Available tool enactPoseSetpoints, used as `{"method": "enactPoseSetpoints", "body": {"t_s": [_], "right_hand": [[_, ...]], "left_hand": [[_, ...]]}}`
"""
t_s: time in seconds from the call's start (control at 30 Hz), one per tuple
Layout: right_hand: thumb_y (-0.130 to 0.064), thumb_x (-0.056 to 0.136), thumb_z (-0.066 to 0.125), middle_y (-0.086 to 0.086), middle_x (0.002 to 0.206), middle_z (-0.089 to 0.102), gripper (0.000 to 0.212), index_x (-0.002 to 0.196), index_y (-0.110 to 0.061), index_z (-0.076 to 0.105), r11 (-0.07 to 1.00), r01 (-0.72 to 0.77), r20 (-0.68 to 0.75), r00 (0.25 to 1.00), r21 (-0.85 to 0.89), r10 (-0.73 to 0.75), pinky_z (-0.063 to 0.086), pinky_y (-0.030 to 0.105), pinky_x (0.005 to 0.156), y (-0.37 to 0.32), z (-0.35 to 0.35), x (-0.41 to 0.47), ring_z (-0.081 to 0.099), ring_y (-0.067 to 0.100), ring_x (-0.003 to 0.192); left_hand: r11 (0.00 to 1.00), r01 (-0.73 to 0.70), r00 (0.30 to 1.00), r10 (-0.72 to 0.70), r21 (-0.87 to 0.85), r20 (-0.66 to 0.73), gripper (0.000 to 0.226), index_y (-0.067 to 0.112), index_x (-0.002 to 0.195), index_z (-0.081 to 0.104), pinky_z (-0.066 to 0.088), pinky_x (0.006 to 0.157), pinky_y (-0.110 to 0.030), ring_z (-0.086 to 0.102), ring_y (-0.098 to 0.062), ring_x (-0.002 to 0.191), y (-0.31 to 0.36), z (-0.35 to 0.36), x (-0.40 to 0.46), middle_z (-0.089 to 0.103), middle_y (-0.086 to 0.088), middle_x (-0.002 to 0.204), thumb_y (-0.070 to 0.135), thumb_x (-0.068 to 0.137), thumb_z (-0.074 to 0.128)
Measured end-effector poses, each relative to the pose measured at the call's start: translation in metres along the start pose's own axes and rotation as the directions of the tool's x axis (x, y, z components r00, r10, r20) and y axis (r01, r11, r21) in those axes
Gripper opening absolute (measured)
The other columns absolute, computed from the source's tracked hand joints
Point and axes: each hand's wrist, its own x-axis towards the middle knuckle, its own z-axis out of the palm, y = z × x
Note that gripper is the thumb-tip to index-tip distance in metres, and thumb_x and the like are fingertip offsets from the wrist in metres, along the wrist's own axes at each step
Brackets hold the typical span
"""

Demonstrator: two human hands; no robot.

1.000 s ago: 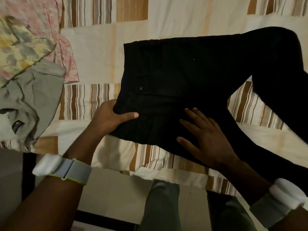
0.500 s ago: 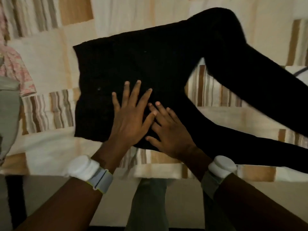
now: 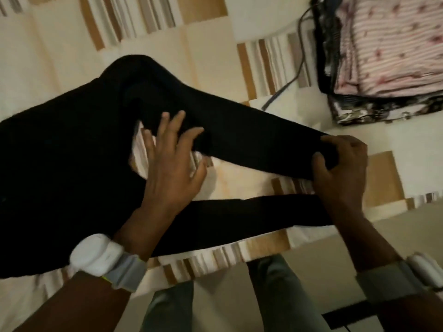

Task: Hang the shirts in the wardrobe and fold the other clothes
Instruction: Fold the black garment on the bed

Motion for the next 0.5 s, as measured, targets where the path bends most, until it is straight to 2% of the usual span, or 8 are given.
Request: {"method": "enactPoseSetpoints", "body": {"t_s": [0.07, 0.13, 0.17, 0.23, 0.3, 0.37, 0.43, 0.5], "right_hand": [[-0.046, 0.091, 0.065, 0.016, 0.14, 0.051, 0.059, 0.142, -0.017, 0.053, 0.973, -0.222, 0.067, 0.972, -0.061, 0.226, 0.044, 0.051, 0.108, 0.03, -0.011, 0.022, 0.05, 0.033, 0.131], [-0.063, 0.083, 0.069, 0.016, 0.136, 0.059, 0.078, 0.142, -0.017, 0.05, 0.927, -0.374, 0.164, 0.912, -0.038, 0.375, 0.049, 0.05, 0.103, 0.045, -0.016, 0.037, 0.057, 0.035, 0.126], [-0.067, 0.08, 0.072, 0.013, 0.132, 0.063, 0.08, 0.139, -0.018, 0.051, 0.908, -0.417, 0.213, 0.885, -0.028, 0.413, 0.052, 0.049, 0.101, 0.046, -0.015, 0.042, 0.061, 0.033, 0.122], [-0.062, 0.08, 0.077, 0.007, 0.121, 0.071, 0.069, 0.131, -0.02, 0.06, 0.9, -0.435, 0.312, 0.851, -0.029, 0.421, 0.056, 0.048, 0.097, 0.049, -0.017, 0.054, 0.068, 0.029, 0.112], [-0.057, 0.084, 0.075, 0.002, 0.111, 0.075, 0.053, 0.124, -0.023, 0.068, 0.932, -0.36, 0.392, 0.863, 0.031, 0.32, 0.059, 0.049, 0.092, 0.043, -0.024, 0.058, 0.072, 0.024, 0.102], [-0.053, 0.09, 0.072, -0.007, 0.11, 0.074, 0.039, 0.12, -0.029, 0.069, 0.953, -0.205, 0.371, 0.922, 0.223, 0.112, 0.06, 0.047, 0.09, 0.025, -0.04, 0.057, 0.071, 0.014, 0.103], [-0.037, 0.097, 0.071, -0.011, 0.108, 0.073, 0.02, 0.115, -0.031, 0.071, 0.875, -0.031, 0.232, 0.968, 0.483, -0.094, 0.06, 0.041, 0.09, -0.001, -0.069, 0.061, 0.07, 0.009, 0.106], [-0.03, 0.099, 0.069, -0.014, 0.102, 0.075, 0.013, 0.112, -0.031, 0.068, 0.736, 0.07, 0.043, 0.99, 0.674, -0.135, 0.061, 0.034, 0.082, -0.017, -0.098, 0.076, 0.072, 0.01, 0.099]], "left_hand": [[0.993, -0.119, 0.991, 0.12, -0.015, 0.062, 0.066, 0.021, 0.149, 0.047, 0.011, 0.124, -0.065, 0.01, -0.032, 0.16, 0.037, 0.023, 0.012, 0.024, -0.01, 0.169, 0.028, 0.087, 0.071], [0.983, -0.181, 0.973, 0.182, -0.024, 0.145, 0.068, 0.022, 0.149, 0.048, 0.008, 0.124, -0.066, 0.008, -0.031, 0.16, 0.07, 0.051, 0.018, 0.026, -0.009, 0.168, 0.026, 0.086, 0.073], [0.983, -0.179, 0.965, 0.181, -0.028, 0.19, 0.067, 0.025, 0.148, 0.05, 0.006, 0.124, -0.066, 0.007, -0.031, 0.16, 0.082, 0.063, 0.018, 0.027, -0.008, 0.168, 0.026, 0.085, 0.074], [0.988, -0.151, 0.955, 0.154, -0.033, 0.254, 0.063, 0.028, 0.141, 0.054, 0.003, 0.124, -0.067, 0.003, -0.031, 0.16, 0.105, 0.085, 0.018, 0.026, -0.008, 0.167, 0.026, 0.082, 0.076], [0.996, -0.078, 0.964, 0.089, -0.051, 0.25, 0.06, 0.029, 0.137, 0.055, 0.002, 0.124, -0.067, 0.0, -0.031, 0.16, 0.119, 0.095, 0.019, 0.024, -0.007, 0.168, 0.027, 0.082, 0.077], [0.993, -0.01, 0.977, 0.035, -0.121, 0.208, 0.061, 0.028, 0.141, 0.052, 0.004, 0.124, -0.067, 0.0, -0.028, 0.16, 0.124, 0.09, 0.017, 0.023, -0.006, 0.168, 0.027, 0.085, 0.075], [0.969, 0.016, 0.99, 0.021, -0.248, 0.143, 0.069, 0.024, 0.149, 0.044, 0.005, 0.126, -0.063, 0.002, -0.025, 0.161, 0.127, 0.076, 0.017, 0.02, -0.006, 0.169, 0.028, 0.086, 0.073], [0.958, -0.038, 0.998, 0.048, -0.283, 0.029, 0.076, 0.018, 0.154, 0.038, 0.008, 0.127, -0.061, 0.008, -0.026, 0.16, 0.127, 0.057, 0.023, 0.022, -0.01, 0.168, 0.029, 0.088, 0.073]]}}
